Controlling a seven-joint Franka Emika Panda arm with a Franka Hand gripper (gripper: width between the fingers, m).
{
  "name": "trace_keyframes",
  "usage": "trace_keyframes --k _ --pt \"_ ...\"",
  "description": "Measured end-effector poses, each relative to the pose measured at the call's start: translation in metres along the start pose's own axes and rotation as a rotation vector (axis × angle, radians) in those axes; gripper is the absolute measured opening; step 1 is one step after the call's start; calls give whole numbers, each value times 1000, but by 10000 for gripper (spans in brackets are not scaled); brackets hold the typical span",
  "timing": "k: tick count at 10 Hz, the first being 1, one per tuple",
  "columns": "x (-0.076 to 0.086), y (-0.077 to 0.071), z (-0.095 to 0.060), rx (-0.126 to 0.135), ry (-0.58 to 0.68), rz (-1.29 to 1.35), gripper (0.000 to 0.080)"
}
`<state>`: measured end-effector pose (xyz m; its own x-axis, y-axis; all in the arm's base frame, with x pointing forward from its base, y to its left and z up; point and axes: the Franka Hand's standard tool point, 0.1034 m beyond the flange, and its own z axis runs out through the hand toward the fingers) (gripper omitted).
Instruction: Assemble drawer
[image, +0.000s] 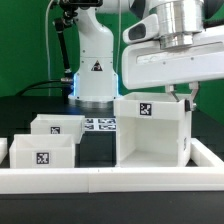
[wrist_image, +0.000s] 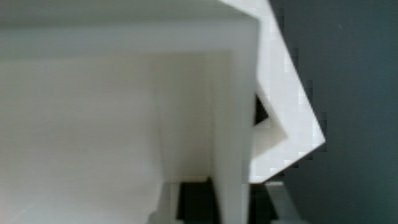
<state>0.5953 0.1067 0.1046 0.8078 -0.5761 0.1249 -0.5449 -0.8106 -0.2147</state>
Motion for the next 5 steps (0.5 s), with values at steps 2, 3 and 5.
trace_keyframes --k 2,3,5 --pt "5 0 -1 4 9 99 42" --pt "7 1 -1 8 13 146 42" --pt "11 2 -3 19 18 244 44"
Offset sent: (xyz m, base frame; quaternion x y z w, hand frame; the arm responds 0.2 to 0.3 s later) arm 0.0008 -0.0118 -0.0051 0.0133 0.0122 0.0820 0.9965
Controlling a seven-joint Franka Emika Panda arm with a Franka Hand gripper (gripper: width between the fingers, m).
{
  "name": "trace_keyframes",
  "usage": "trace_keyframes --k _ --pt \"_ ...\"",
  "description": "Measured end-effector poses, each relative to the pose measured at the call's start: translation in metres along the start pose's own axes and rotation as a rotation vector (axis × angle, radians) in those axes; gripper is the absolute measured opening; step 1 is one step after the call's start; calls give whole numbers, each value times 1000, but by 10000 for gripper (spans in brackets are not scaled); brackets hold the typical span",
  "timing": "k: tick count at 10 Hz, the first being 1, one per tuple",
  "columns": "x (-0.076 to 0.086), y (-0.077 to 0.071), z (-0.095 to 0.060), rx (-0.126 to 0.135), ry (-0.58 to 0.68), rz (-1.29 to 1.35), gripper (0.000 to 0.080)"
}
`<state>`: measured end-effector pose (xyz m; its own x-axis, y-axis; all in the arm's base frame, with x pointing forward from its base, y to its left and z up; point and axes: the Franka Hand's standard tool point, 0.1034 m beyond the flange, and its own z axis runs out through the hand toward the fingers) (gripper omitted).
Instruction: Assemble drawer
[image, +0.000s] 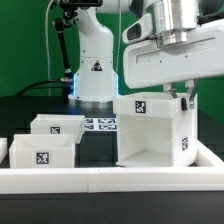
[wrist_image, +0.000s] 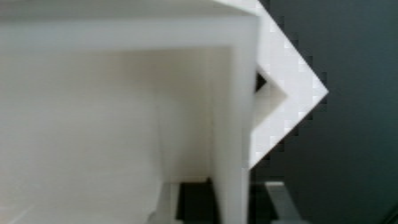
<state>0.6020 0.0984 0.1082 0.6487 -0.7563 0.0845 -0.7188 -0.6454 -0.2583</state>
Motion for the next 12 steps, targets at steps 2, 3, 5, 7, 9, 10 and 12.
trace_keyframes --k 2,3,5,7,9,10,12 --pt "2 1 -1 4 -1 80 44" --pt "4 2 -1 7 -3 158 44" --pt "9 3 -2 20 -14 330 44" --pt "16 -3 1 24 -44 519 44" --pt "20 -12 4 37 -61 699 44" --pt "24 -16 7 31 -69 773 44" --pt "31 -24 13 18 -81 766 45"
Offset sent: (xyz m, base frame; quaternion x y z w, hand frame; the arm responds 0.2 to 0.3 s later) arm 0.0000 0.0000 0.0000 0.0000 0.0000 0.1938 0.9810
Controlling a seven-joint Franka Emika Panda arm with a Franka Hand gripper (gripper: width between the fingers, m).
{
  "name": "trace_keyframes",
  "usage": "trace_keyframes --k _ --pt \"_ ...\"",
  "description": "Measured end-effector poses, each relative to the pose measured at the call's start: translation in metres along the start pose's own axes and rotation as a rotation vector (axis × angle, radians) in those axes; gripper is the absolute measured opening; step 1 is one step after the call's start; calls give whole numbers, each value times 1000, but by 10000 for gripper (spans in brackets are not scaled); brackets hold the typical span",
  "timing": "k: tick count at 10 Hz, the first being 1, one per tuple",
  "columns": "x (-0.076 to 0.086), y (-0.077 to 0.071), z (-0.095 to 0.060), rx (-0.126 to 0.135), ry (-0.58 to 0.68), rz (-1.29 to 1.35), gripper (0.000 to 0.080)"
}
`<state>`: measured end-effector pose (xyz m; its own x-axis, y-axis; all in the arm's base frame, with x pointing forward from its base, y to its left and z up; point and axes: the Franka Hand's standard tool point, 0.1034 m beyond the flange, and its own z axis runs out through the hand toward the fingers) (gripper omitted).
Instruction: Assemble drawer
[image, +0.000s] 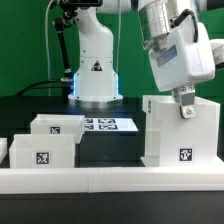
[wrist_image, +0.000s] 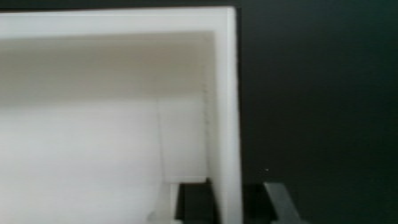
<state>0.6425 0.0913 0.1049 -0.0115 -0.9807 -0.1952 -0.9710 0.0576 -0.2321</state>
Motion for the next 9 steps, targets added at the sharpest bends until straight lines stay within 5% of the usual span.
trace_keyframes --k 2,5,7,8,9 --pt "0 -3 3 -31 -10 -1 45" --pt "0 -2 4 -32 -10 -5 45" --pt "-1 -3 3 -29 -11 -17 399" --pt "-1 -2 0 -25 -12 -72 399" --pt "-3 2 -3 -27 -14 -110 572"
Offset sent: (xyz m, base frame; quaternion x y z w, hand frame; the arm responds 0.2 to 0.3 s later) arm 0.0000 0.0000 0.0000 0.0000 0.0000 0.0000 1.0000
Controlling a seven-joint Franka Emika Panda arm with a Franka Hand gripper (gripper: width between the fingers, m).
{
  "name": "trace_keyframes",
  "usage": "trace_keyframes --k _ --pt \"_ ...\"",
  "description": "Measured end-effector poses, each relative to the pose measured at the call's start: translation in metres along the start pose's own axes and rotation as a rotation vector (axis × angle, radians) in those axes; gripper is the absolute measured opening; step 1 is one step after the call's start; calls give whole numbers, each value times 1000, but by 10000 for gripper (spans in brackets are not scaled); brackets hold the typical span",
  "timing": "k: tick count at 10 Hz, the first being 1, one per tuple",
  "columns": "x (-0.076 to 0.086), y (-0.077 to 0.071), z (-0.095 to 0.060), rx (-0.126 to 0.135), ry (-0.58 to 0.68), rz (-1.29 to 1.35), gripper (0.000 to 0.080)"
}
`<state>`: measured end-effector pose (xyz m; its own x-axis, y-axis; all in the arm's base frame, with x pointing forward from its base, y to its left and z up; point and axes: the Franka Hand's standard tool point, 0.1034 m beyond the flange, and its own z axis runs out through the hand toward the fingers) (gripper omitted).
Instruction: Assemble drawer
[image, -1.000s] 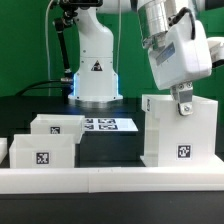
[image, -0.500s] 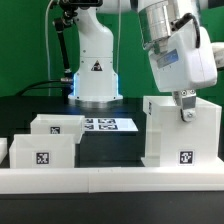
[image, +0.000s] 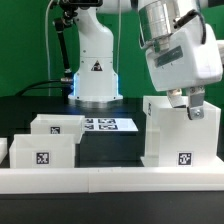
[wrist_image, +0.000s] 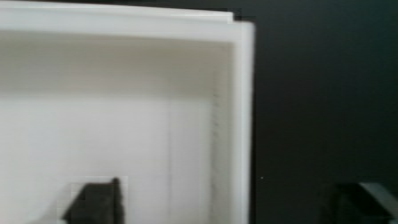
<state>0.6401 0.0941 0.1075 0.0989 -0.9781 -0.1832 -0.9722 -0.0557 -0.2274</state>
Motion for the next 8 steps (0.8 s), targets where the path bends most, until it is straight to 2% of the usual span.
trace_keyframes --k 1,3,5,6,8 --pt "-3 5 -3 0 -1 -44 625" --pt "-7 9 -16 -4 -9 -154 645" --pt "1 9 -30 -10 -21 -328 648" --pt "4 11 -37 -35 -45 -432 649" --pt "6 10 -37 -34 -45 -462 649"
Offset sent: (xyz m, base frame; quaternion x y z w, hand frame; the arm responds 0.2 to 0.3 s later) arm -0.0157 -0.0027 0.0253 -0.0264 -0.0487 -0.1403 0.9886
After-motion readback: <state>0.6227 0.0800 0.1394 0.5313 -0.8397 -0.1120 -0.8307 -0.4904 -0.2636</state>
